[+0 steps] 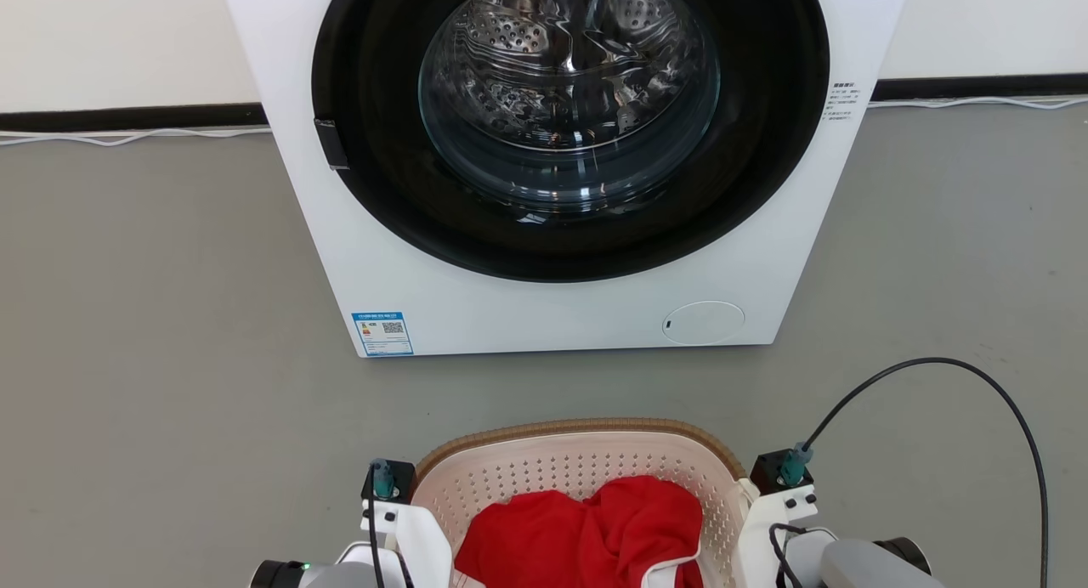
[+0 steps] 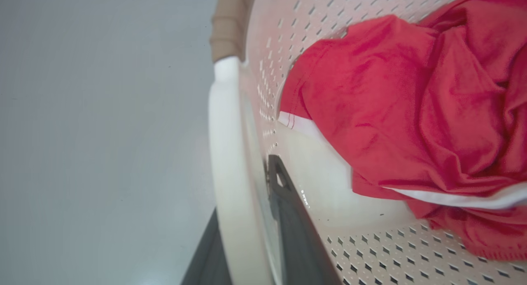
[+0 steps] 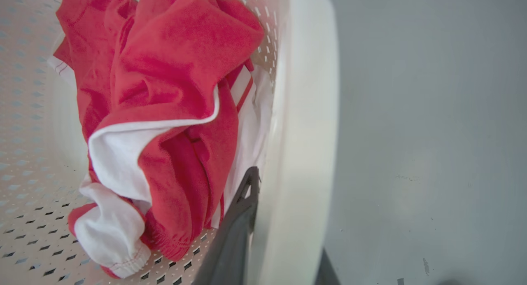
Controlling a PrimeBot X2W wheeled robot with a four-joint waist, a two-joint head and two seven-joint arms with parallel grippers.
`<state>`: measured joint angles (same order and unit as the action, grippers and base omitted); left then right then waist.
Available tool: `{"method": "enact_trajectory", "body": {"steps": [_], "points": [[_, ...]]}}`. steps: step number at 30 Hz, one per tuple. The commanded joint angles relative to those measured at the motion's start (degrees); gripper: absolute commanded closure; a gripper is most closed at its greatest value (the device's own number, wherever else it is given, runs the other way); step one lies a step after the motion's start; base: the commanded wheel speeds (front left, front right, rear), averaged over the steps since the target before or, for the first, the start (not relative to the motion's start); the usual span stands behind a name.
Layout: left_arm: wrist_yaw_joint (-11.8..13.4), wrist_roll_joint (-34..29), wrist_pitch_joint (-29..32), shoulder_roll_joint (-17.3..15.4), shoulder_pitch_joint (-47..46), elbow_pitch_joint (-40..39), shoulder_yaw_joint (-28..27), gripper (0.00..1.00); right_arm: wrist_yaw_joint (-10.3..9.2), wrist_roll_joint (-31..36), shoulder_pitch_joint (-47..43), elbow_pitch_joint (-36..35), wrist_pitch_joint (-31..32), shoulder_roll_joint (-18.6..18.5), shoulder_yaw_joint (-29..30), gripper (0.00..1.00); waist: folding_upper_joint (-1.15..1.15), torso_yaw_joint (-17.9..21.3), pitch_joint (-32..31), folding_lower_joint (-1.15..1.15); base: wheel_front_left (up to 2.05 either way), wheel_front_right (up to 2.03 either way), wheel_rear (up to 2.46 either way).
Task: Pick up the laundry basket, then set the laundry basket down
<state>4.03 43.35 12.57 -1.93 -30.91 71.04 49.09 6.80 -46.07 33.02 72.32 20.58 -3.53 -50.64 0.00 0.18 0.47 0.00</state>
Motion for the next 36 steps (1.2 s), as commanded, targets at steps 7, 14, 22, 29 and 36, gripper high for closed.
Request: {"method": "enact_trajectory", "body": {"steps": [7, 14, 22, 29, 36], "points": [[0.6, 0.8, -0.7, -1.0, -2.4, -0.3, 0.6, 1.00, 0.69, -1.0, 1.3, -1.0, -1.1, 0.7, -1.6, 1.00, 0.00, 0.0, 0.1, 0.00, 0.00, 0.00, 0.00], [0.7, 1.8, -0.9, -1.0, -2.6, 0.0, 1.7, 1.00, 0.69, -1.5, 1.4, -0.9, -1.2, 0.7, -2.0, 1.00, 0.00, 0.0, 0.3, 0.00, 0.00, 0.00, 0.00], [0.6, 2.8, -1.4, -1.0, -3.2, 0.1, 2.7, 1.00, 0.69, -2.1, 1.7, -1.0, -1.4, 0.7, -2.6, 1.00, 0.00, 0.1, 1.7, 0.00, 0.00, 0.00, 0.00], [0.9, 3.4, -2.3, -1.0, -5.0, -0.3, 3.4, 1.00, 0.69, -1.9, 3.1, -1.1, -3.2, 0.7, -2.9, 1.00, 0.00, 0.3, 5.5, 0.00, 0.00, 0.00, 0.00], [0.6, 4.1, -4.7, -1.0, -10.0, 0.2, 2.9, 1.00, 0.69, -1.4, 7.5, -2.9, -9.3, 0.7, -2.7, 1.00, 0.00, 1.1, 13.6, 0.00, 0.00, 0.00, 0.00]]}}
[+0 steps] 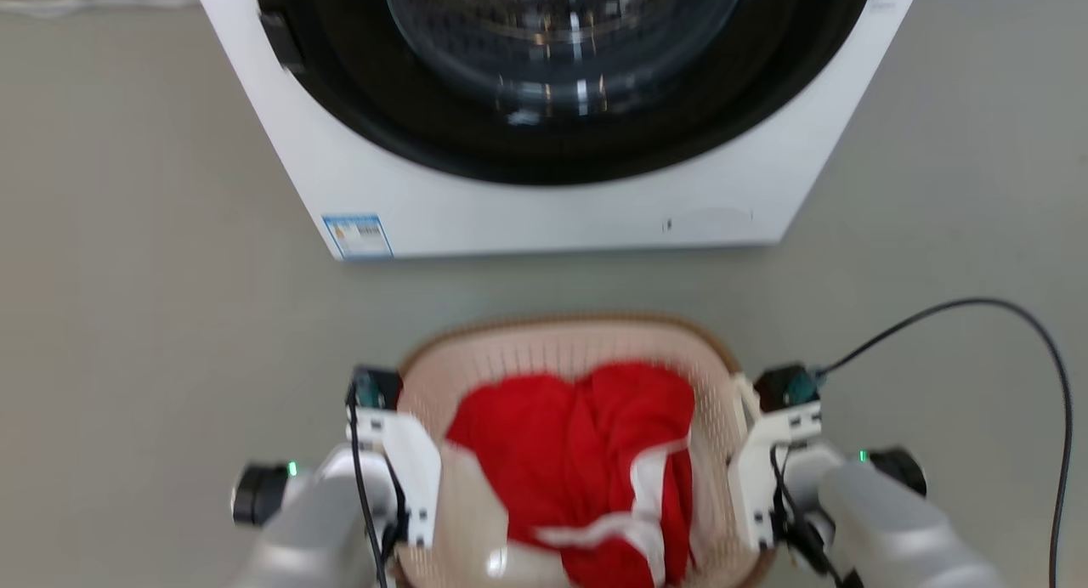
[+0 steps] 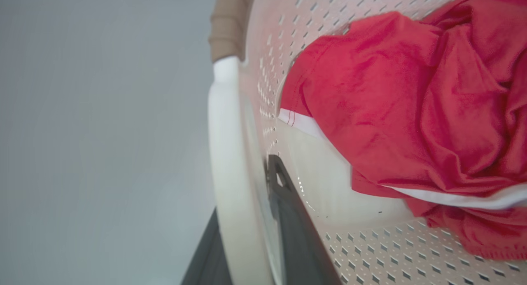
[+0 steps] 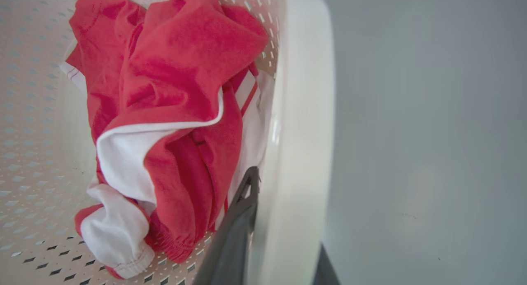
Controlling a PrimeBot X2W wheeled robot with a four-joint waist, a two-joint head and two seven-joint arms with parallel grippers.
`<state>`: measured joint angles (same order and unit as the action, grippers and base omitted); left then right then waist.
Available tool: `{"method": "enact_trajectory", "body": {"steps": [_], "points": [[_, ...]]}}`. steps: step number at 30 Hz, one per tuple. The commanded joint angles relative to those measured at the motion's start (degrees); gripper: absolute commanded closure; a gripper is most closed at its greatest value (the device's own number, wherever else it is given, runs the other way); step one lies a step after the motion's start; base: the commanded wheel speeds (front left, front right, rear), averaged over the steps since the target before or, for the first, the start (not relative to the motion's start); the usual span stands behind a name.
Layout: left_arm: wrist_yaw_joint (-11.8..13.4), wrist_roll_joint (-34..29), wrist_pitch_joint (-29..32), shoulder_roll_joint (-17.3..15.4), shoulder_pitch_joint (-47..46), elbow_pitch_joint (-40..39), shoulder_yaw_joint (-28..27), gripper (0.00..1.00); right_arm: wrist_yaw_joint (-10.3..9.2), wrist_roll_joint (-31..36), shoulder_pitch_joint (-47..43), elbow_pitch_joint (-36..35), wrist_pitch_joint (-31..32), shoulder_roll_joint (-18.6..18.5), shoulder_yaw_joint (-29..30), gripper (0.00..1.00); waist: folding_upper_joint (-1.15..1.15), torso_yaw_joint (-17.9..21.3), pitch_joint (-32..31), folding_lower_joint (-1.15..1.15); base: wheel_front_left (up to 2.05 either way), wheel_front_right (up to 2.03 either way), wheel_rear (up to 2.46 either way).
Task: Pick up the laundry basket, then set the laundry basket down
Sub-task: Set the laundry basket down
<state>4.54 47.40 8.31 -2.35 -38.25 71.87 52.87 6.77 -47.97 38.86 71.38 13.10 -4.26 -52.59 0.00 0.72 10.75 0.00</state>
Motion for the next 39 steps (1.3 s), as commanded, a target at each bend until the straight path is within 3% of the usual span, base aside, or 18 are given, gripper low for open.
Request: {"method": "enact_trajectory", "body": {"steps": [1, 20, 32, 39], "points": [[0.0, 0.1, -0.9, -0.7, -3.6, -0.5, -1.0, 1.00, 0.72, 0.7, 2.3, -2.1, -2.8, 1.4, -0.8, 1.00, 0.00, 0.7, 4.7, 0.00, 0.00, 0.00, 0.00], [0.7, -2.7, -9.6, -5.3, -24.2, 1.1, -0.9, 1.00, 0.72, 1.4, 19.8, 0.7, -14.3, 1.4, 2.0, 1.00, 0.00, 4.5, 33.2, 0.00, 0.00, 0.00, 0.00], [1.5, -3.0, -8.3, -5.6, -28.4, 1.7, -0.2, 1.00, 0.72, 2.8, 24.5, 2.5, -14.2, 1.4, 4.5, 1.00, 0.00, 4.5, 38.2, 0.00, 0.00, 0.00, 0.00], [1.6, -2.9, -9.0, -5.8, -29.8, 1.8, -0.2, 1.00, 0.72, 6.8, 25.6, 2.6, -14.1, 1.4, 8.2, 1.00, 0.00, 4.1, 40.1, 0.00, 0.00, 0.00, 0.00]]}}
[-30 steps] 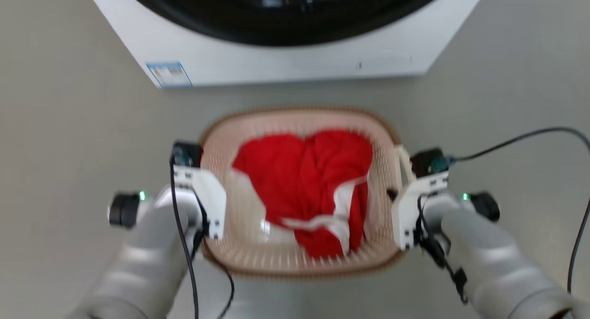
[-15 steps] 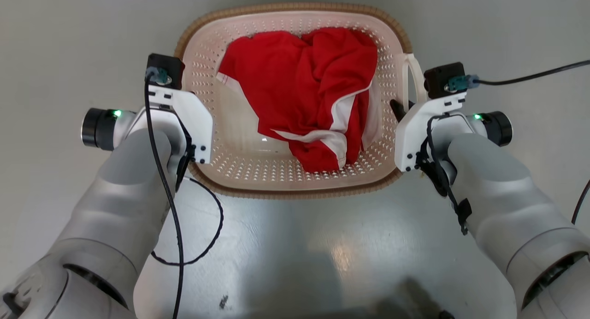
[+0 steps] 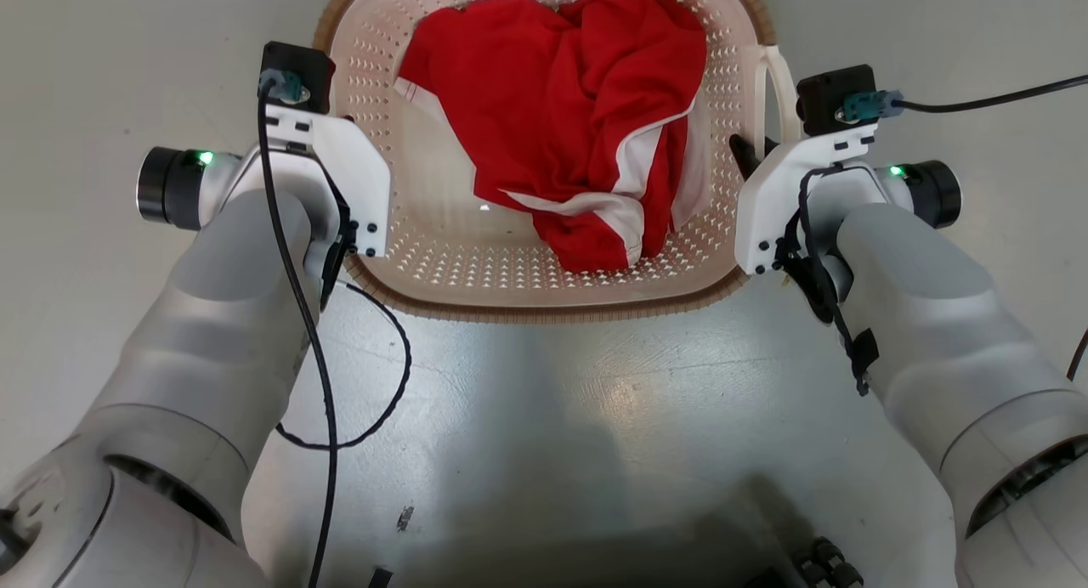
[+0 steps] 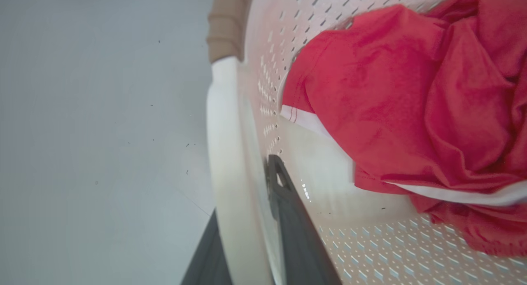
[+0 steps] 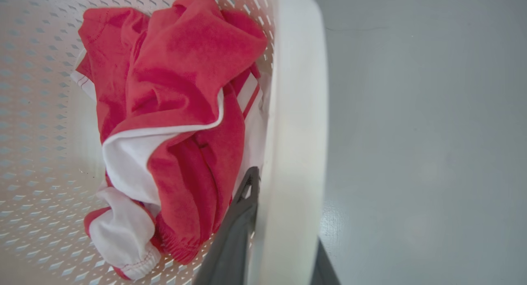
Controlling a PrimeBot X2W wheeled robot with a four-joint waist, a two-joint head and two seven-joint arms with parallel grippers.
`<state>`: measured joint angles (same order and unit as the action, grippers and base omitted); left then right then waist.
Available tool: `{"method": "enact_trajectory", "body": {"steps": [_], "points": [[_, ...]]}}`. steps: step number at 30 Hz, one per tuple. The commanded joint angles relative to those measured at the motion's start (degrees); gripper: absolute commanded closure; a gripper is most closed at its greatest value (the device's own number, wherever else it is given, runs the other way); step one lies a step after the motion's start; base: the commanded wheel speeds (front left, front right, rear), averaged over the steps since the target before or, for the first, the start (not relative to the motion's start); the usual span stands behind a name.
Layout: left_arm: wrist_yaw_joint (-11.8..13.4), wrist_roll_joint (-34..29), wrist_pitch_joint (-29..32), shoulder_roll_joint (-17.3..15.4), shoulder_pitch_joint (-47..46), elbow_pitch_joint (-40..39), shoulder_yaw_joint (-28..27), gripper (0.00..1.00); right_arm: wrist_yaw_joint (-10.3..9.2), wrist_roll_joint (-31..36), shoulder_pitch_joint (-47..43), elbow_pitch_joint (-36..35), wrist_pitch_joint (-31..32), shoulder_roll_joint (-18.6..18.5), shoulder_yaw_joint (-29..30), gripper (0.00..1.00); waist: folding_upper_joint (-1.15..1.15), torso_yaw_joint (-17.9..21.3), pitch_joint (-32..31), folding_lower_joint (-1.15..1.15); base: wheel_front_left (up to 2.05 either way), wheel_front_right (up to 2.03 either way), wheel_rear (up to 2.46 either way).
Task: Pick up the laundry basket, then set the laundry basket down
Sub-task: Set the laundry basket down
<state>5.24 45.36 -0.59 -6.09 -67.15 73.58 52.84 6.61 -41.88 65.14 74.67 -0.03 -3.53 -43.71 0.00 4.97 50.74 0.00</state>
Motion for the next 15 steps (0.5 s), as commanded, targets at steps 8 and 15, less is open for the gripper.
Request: {"method": "enact_trajectory", "body": {"steps": [8, 15], "points": [[1.4, -0.7, -1.2, -1.5, -2.9, 0.2, -0.1, 1.00, 0.88, 6.9, 0.8, -0.7, -2.2, 0.7, 5.4, 1.00, 0.00, -1.2, 2.4, 0.00, 0.00, 0.00, 0.00], [1.4, -0.4, -1.8, -1.6, -3.9, 0.3, -0.2, 1.00, 0.88, 11.2, 1.0, -0.7, -2.6, 0.7, 9.6, 1.00, 0.00, -1.7, 3.7, 0.00, 0.00, 0.00, 0.00]]}}
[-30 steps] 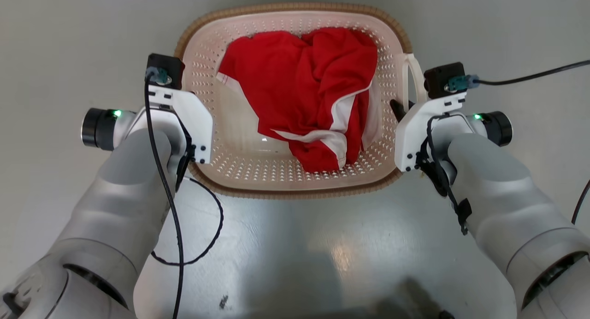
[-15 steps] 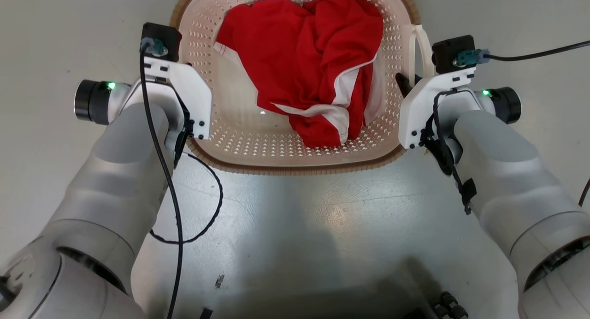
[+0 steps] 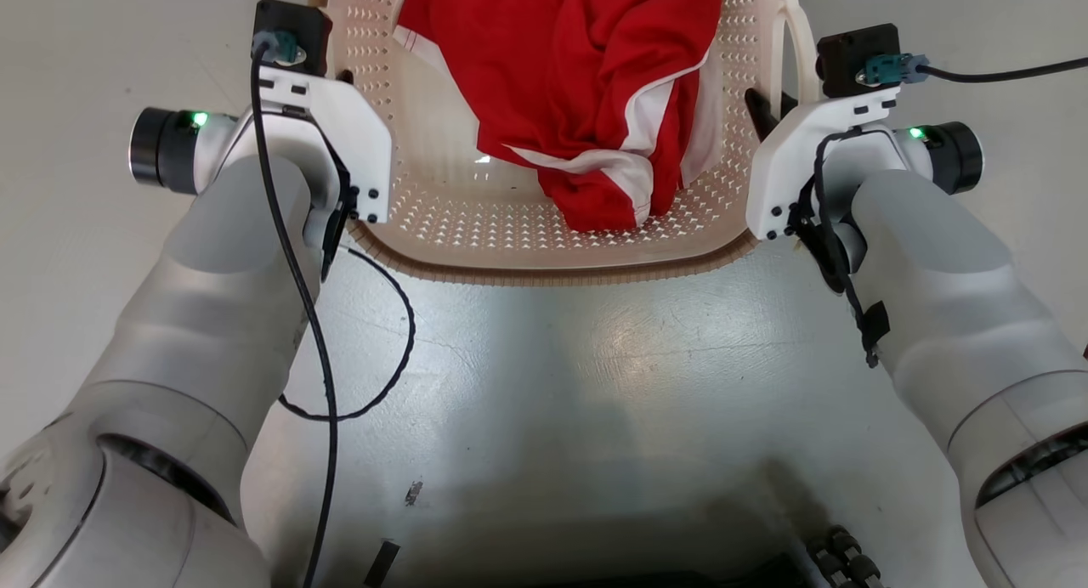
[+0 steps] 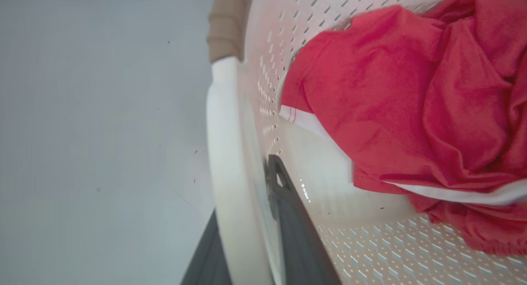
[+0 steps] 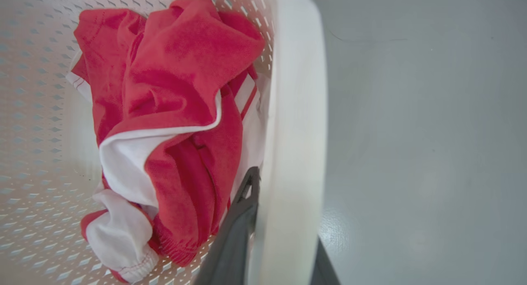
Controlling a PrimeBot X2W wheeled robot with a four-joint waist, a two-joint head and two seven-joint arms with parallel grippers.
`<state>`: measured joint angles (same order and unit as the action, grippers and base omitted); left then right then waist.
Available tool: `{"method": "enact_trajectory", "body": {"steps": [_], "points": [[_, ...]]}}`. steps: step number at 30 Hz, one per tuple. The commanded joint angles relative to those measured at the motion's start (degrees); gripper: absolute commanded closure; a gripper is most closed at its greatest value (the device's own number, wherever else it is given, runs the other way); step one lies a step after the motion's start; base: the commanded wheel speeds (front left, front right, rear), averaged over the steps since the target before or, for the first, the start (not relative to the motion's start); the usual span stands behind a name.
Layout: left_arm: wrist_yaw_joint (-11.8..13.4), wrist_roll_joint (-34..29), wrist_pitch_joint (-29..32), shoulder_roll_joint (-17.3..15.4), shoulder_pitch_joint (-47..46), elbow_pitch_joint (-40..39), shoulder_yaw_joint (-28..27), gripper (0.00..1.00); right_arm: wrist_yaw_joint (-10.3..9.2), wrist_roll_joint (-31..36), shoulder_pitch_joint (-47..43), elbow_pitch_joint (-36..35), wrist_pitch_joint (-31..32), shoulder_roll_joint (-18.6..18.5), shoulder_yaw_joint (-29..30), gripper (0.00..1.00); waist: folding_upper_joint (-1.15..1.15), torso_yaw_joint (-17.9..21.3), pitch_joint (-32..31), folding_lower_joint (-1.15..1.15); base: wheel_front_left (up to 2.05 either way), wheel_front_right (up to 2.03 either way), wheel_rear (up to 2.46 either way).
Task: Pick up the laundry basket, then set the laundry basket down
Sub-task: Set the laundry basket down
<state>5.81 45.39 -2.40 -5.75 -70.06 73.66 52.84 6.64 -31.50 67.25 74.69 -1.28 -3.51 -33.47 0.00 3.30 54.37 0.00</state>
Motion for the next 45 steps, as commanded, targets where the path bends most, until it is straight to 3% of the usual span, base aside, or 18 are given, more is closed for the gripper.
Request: {"method": "enact_trajectory", "body": {"steps": [1, 14, 15, 16, 17, 45], "points": [[0.8, -0.3, -0.1, -2.0, -1.2, 0.2, -0.2, 1.00, 0.85, 1.4, -1.1, -0.7, -1.4, 0.6, -0.1, 1.00, 0.00, -0.1, 0.2, 0.00, 0.00, 0.00, 0.00], [0.8, 1.0, 0.0, -1.9, -1.3, 0.3, -0.7, 1.00, 0.85, 7.8, -0.9, -0.7, -2.0, 0.6, 6.2, 1.00, 0.00, -0.3, 1.4, 0.00, 0.00, 0.00, 0.00], [0.9, 1.3, -0.1, -1.9, -1.3, 0.3, -1.0, 0.46, 0.85, 8.4, -0.7, -0.7, -2.3, 0.6, 6.9, 0.91, 0.00, -0.2, 1.4, 0.00, 0.00, 0.00, 0.00], [1.1, 1.4, -0.1, -1.9, -1.2, 0.3, -1.0, 0.00, 0.85, 9.0, -0.7, -0.7, -2.7, 0.6, 7.5, 0.60, 0.00, -0.2, 1.4, 0.00, 0.00, 0.00, 0.00], [1.1, 1.6, 0.3, -1.8, -1.2, 0.3, -1.1, 0.00, 0.85, 9.6, -0.6, -0.7, -2.9, 0.6, 8.0, 0.00, 0.00, -0.1, 1.4, 0.00, 0.00, 0.00, 0.00], [3.3, 3.0, -1.6, -1.7, 1.6, 0.3, -1.1, 0.00, 0.85, 20.8, -2.3, -0.7, -8.3, 0.6, 20.0, 0.00, 0.00, 0.0, -5.4, 0.00, 0.00, 0.00, 0.00]]}}
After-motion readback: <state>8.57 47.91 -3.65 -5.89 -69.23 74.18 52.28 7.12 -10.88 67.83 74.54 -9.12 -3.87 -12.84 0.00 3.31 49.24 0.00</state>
